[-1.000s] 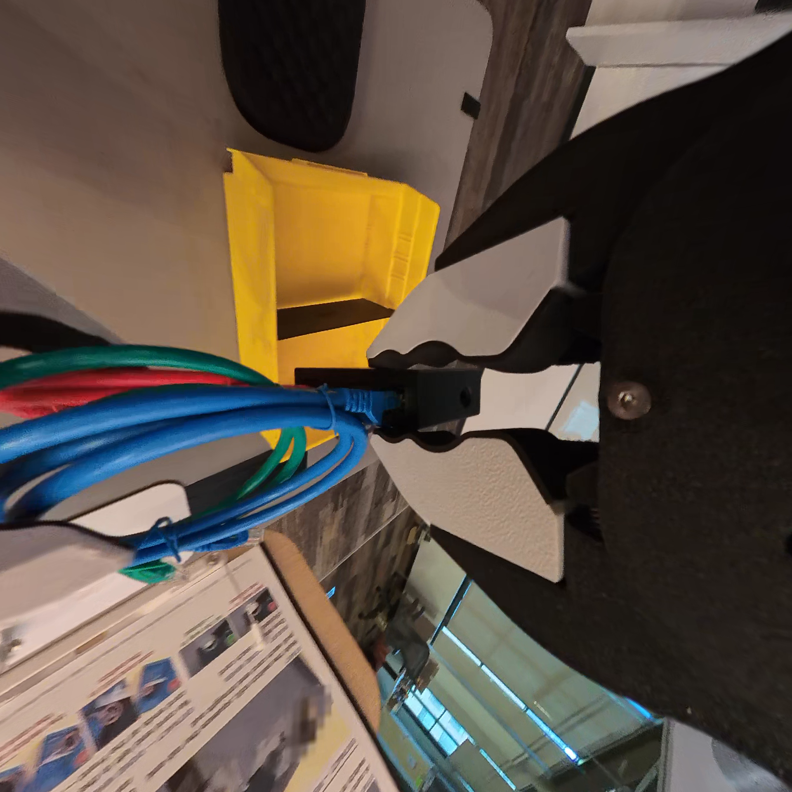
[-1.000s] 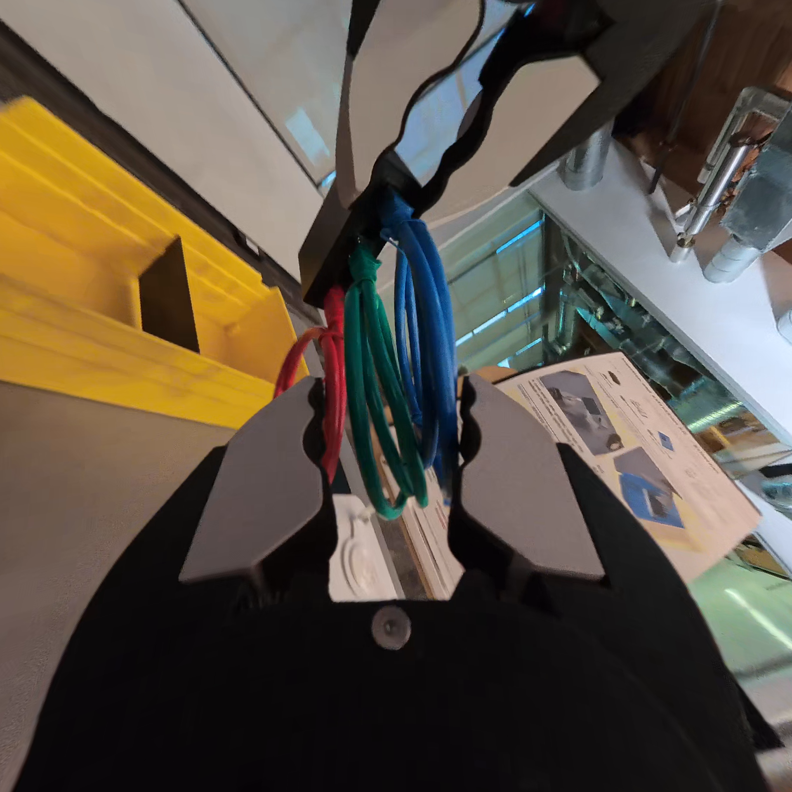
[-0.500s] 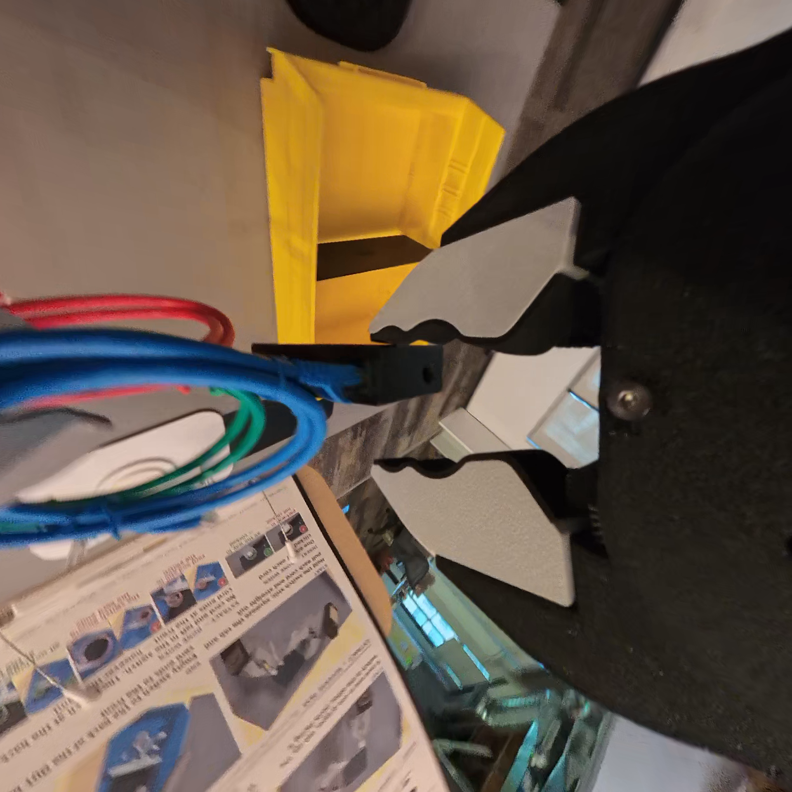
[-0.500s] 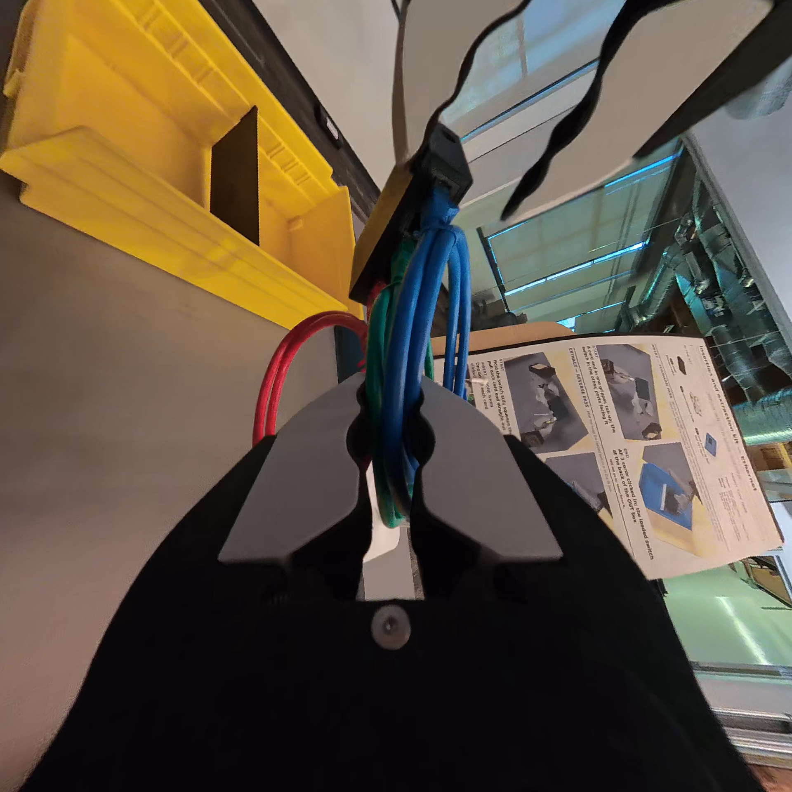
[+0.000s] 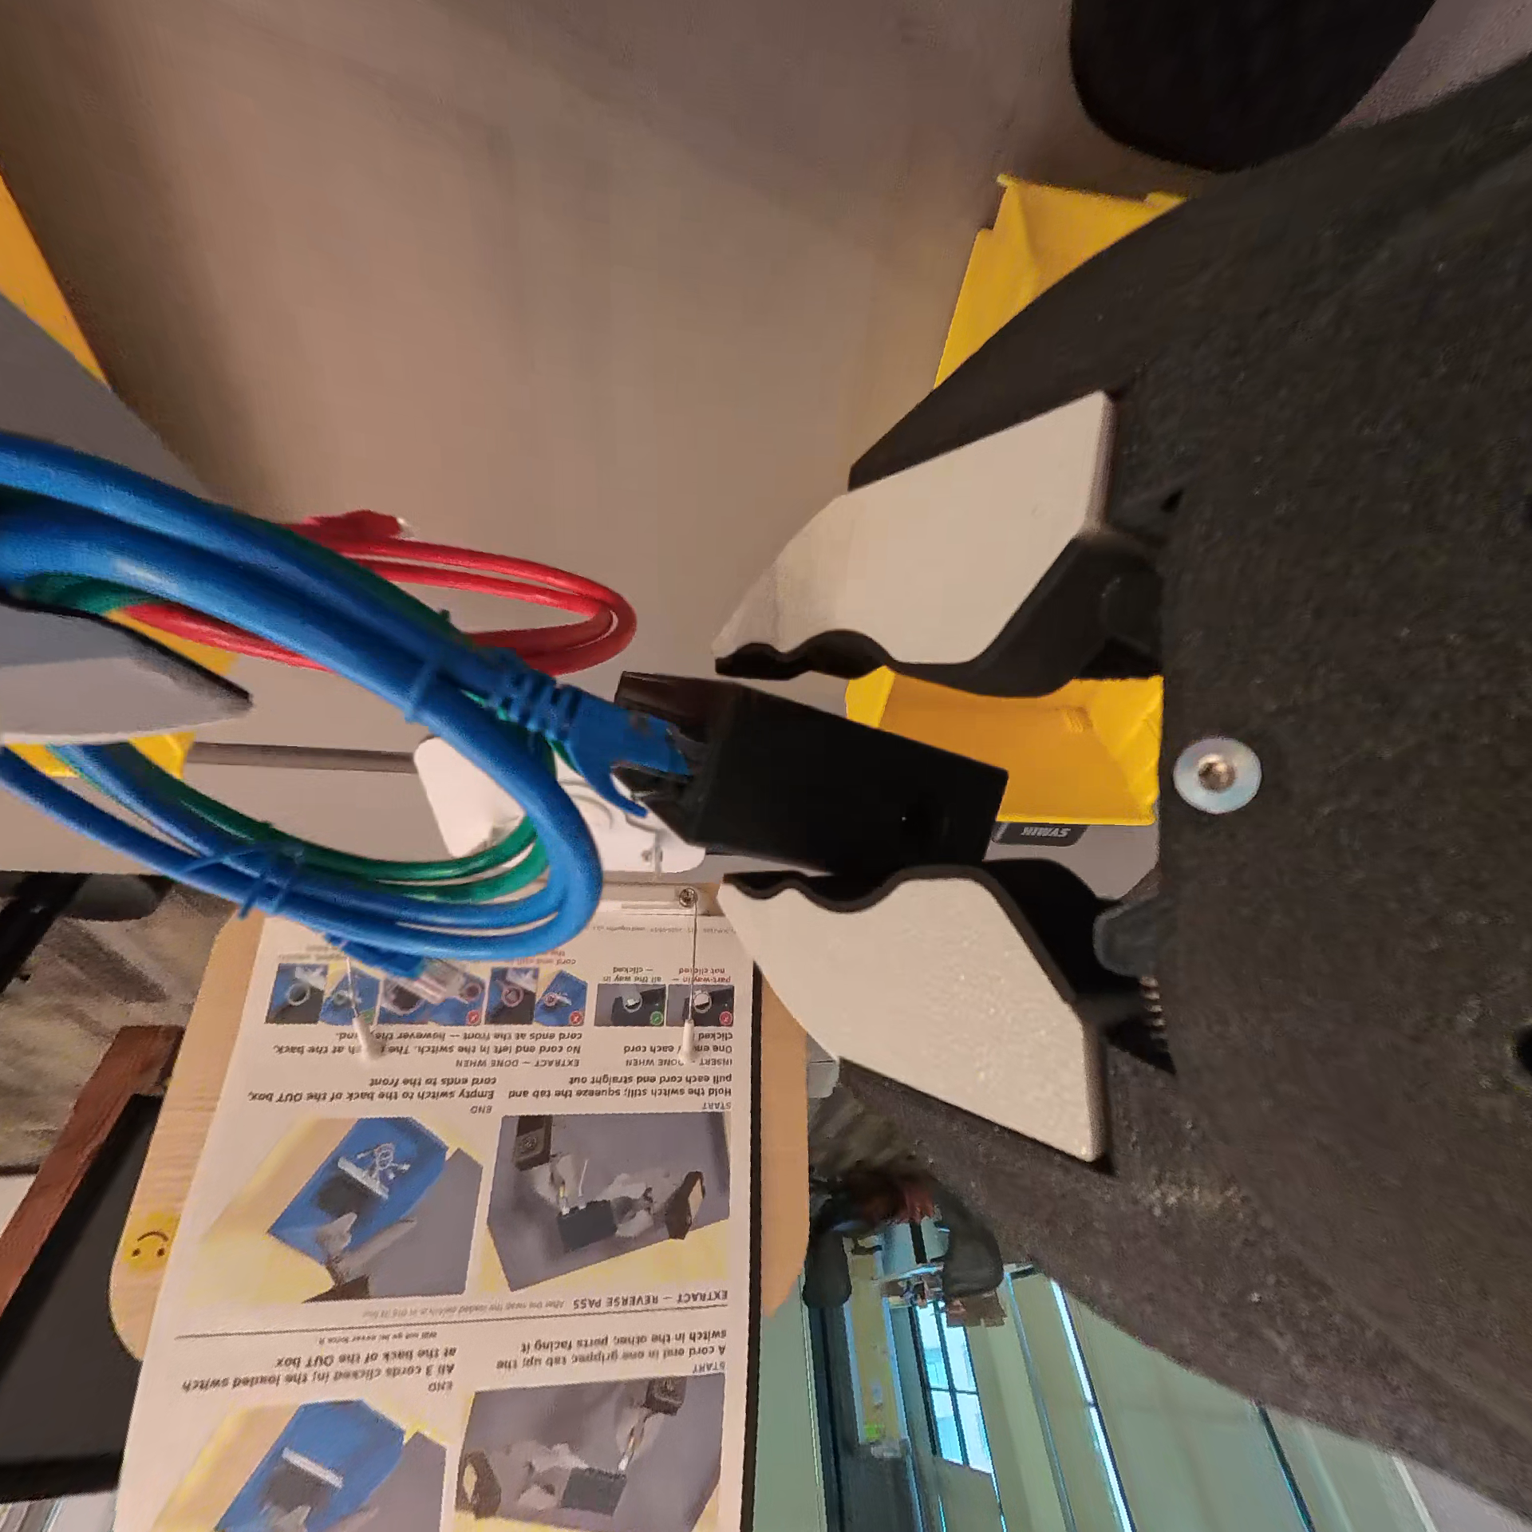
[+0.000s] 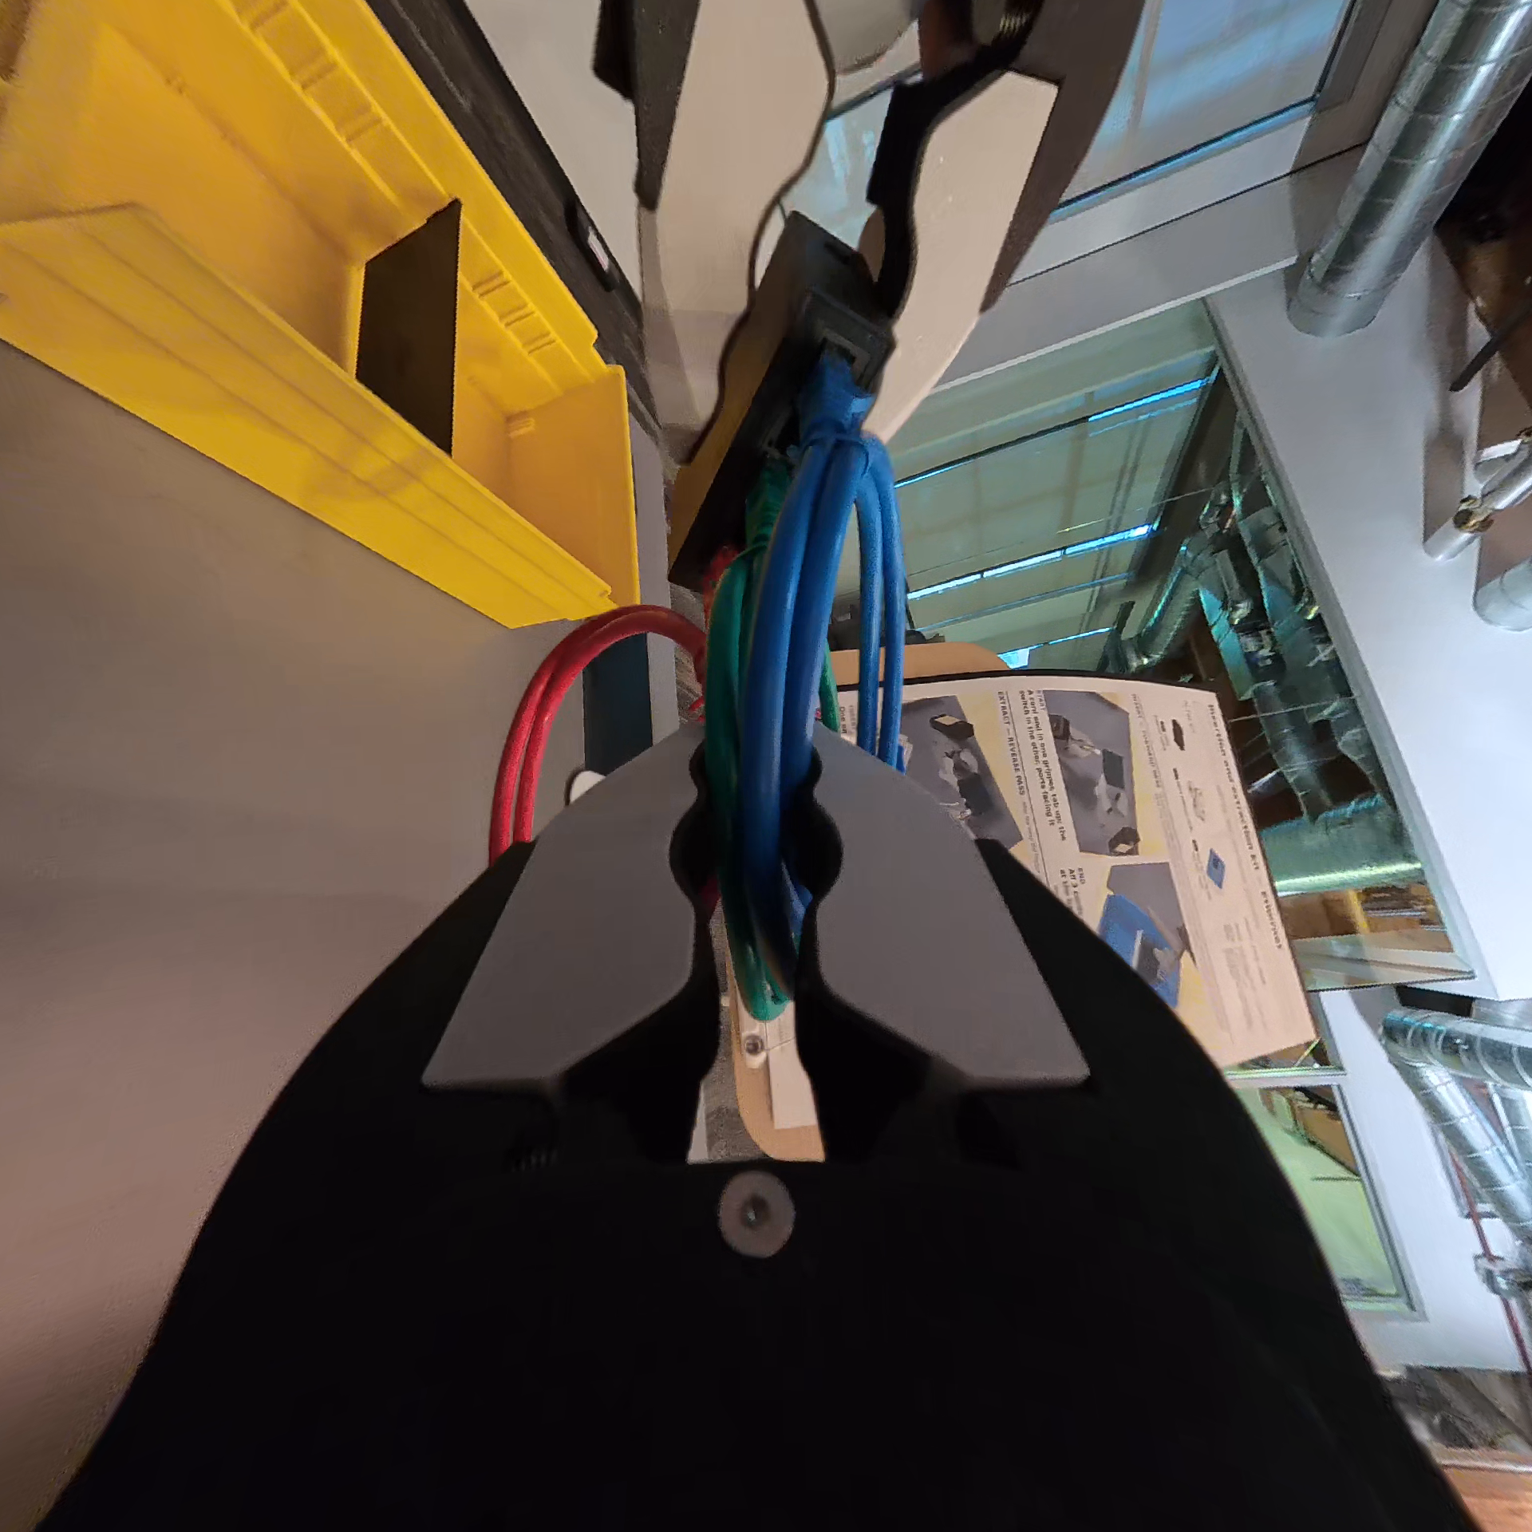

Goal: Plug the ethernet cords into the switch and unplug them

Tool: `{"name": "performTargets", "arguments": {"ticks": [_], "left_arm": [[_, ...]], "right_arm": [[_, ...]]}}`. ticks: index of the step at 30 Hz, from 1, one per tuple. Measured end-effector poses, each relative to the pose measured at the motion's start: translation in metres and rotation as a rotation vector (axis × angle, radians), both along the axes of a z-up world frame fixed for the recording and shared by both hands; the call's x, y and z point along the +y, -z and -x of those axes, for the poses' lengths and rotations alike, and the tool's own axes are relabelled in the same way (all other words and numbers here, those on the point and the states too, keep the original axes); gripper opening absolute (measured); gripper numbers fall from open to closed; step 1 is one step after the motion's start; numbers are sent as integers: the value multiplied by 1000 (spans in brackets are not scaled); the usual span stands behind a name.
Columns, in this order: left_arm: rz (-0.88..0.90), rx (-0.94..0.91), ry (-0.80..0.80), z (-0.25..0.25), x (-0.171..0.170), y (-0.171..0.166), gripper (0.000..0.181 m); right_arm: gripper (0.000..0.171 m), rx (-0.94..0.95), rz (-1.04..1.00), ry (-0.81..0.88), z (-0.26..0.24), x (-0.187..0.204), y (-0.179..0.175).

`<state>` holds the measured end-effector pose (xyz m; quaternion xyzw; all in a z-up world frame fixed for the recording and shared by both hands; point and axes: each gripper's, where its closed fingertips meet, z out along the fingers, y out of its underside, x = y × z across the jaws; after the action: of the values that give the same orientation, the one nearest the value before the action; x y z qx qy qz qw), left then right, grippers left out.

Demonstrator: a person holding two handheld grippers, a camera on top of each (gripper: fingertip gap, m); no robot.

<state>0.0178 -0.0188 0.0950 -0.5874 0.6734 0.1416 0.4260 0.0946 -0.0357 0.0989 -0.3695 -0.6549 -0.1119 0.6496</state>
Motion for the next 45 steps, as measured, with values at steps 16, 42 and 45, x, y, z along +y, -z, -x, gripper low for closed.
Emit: {"name": "performTargets", "arguments": {"ticks": [16, 42, 45], "left_arm": [[-16, 29, 47, -13, 14, 50, 54], [-131, -23, 18, -17, 12, 48, 33], [-70, -48, 20, -18, 10, 53, 30]], "right_arm": [[15, -179, -64, 6, -6, -7, 17], [16, -240, -89, 61, -15, -1, 21], [16, -250, -84, 63, -16, 0, 22]]}}
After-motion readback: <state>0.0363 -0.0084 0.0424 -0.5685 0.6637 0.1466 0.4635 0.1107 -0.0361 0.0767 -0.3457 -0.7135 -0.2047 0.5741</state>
